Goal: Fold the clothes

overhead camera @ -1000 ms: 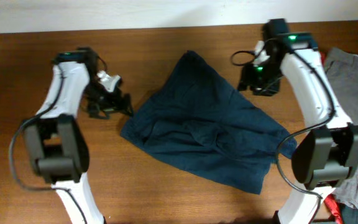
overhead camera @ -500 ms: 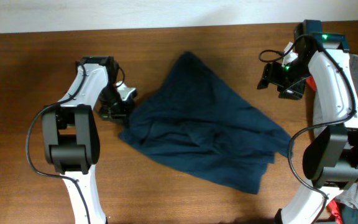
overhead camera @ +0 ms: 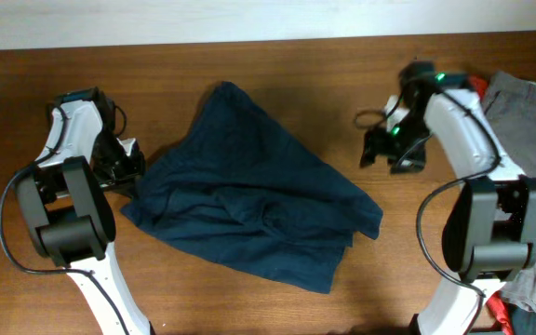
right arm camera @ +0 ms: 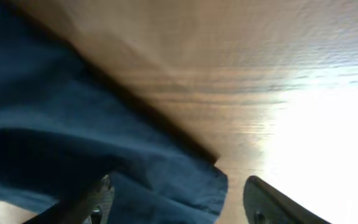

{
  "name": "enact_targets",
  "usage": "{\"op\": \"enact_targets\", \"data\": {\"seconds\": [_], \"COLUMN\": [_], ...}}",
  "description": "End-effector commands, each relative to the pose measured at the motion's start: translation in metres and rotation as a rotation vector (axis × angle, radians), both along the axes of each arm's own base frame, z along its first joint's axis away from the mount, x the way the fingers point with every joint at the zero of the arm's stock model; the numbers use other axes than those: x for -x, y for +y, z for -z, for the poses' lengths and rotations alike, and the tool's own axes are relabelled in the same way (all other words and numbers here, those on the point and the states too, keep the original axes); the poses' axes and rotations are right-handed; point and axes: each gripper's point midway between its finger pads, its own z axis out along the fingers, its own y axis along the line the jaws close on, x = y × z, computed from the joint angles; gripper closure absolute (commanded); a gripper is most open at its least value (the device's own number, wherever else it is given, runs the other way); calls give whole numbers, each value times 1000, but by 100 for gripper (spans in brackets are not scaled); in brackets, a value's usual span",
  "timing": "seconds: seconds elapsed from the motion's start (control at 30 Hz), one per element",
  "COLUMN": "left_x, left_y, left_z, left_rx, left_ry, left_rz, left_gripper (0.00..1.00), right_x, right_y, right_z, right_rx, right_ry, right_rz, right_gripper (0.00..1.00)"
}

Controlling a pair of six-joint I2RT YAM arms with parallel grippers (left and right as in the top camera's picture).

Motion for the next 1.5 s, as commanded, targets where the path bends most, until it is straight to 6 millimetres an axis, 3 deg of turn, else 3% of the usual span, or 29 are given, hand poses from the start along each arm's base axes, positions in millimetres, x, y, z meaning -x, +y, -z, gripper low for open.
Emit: {"op": "enact_targets", "data": {"seconds": [0.0,0.1,0.23,0.3,0.37,0.43,0.47,0.6,0.73,0.87,0.97,1.0,1.03,1.1,1.2,1.27,1.3,1.37,1.47], "left_x": [1,-1,-1,-1,-1,-1,-1,0,0,1,0,0,-1,-1,-1,-1,-1,-1,-2], "left_y": [3,4,3,3,3,3,3,3,5,7,8,8,8,8,8,8,8,8,8], "left_z": [4,5,5,5,5,5,5,4,4,4,5,5,5,5,5,5,5,5,5], "left_rx": [-18,-18,-18,-18,-19,-19,-19,-19,-19,-19,-19,-19,-20,-20,-19,-19,-19,-19,-20], "left_ry": [13,6,5,5,5,6,6,9,9,8,6,4,3,1,1,1,1,1,-4], "left_rz": [-17,-17,-16,-16,-16,-16,-16,-16,-20,-26,-28,-28,-27,-27,-28,-28,-28,-28,-28], "left_gripper": [99,99,99,99,99,100,100,99,100,99,99,100,99,99,100,100,100,100,100], "right_x": [28,51,62,62,59,55,51,17,-46,-114,-136,-139,-139,-136,-115,-102,-91,-76,-71], "right_y": [2,13,20,20,22,23,22,12,-8,-31,-40,-41,-41,-43,-56,-51,-48,-44,-36], "right_z": [28,44,57,58,58,59,60,50,-1,-87,-123,-128,-128,-120,-92,-83,-76,-58,-30], "right_rx": [9,-59,-99,-99,-115,-122,-123,-119,-117,-96,-78,-75,-74,-58,25,1,-8,-18,-48], "right_ry": [99,170,187,184,166,147,128,11,-206,-503,-625,-643,-647,-620,-502,-440,-388,-318,-275], "right_rz": [26,32,33,32,10,2,-6,18,19,11,15,14,13,18,41,40,42,48,113], "right_gripper": [32,36,41,54,76,91,96,96,96,96,90,82,68,65,62,53,42,33,33]}}
